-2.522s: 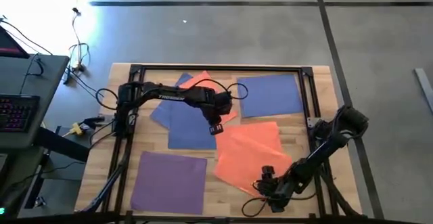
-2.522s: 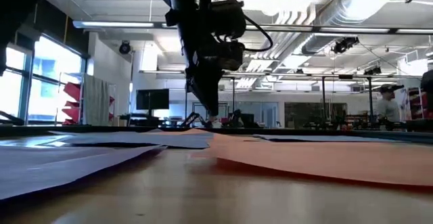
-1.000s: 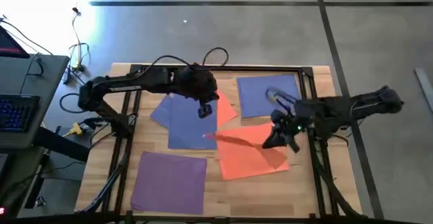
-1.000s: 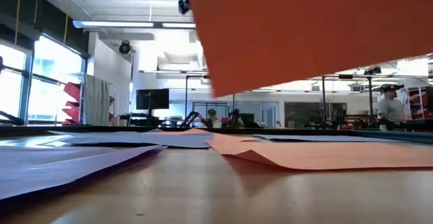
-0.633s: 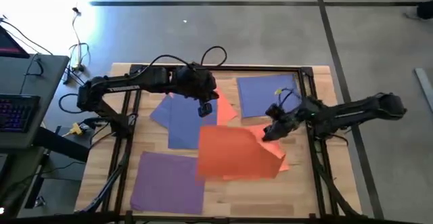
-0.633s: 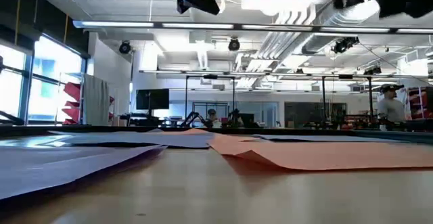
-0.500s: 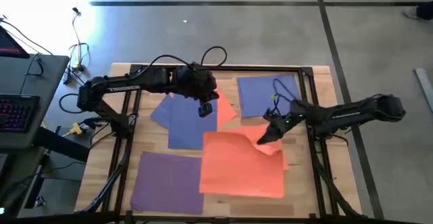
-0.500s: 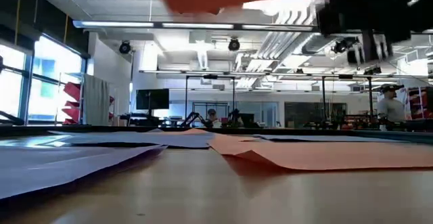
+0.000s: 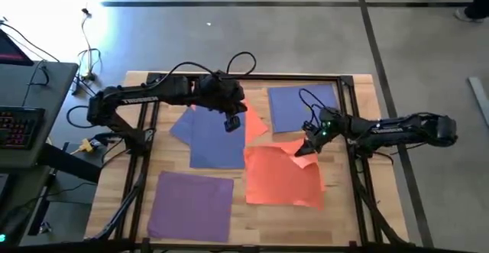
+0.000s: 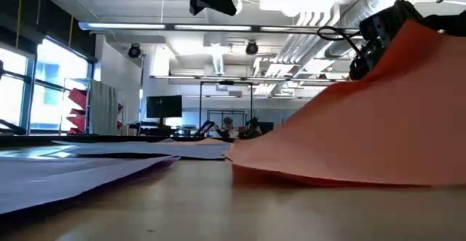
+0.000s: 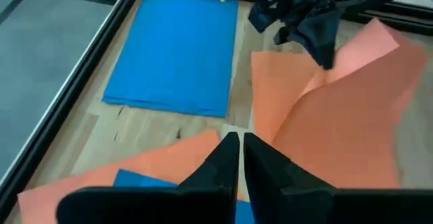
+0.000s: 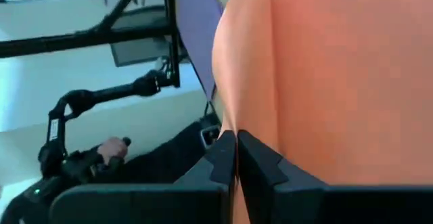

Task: Organize paper
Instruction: Stack the orange colored paper on top of the orange colored paper

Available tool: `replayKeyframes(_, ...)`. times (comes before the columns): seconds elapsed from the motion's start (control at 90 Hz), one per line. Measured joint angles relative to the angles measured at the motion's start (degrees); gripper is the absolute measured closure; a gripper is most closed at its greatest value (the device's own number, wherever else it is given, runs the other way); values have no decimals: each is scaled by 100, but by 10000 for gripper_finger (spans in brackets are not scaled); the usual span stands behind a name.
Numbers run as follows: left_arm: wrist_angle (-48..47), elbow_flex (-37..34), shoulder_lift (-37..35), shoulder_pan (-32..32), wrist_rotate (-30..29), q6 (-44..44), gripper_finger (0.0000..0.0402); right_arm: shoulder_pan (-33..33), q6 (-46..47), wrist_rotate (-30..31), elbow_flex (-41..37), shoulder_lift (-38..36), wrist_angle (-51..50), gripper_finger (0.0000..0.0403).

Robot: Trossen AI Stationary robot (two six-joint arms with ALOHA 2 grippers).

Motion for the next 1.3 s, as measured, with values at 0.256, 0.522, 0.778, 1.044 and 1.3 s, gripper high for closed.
replayKeyframes(0.256, -430, 0, -2, -58, 285, -165, 402, -457, -749, -411, 193, 7, -989, 403)
replayKeyframes(0.522, -1624, -247, 115, -67, 935, -285, 402, -746, -1246, -589, 202, 8, -1340, 403)
replayKeyframes(0.778, -498, -1575, 479, -108, 1388, -229, 402, -806, -1533, -616, 206, 426, -1357, 403)
replayKeyframes(1.044, 728, -2187, 1488, -128, 1863, -282, 402, -765, -1904, -590, 322, 1198, -1283, 403)
replayKeyframes(1.3, 1294, -2173, 2194, -130, 2054, -379, 402, -747, -2198, -215, 844, 1568, -1287, 403)
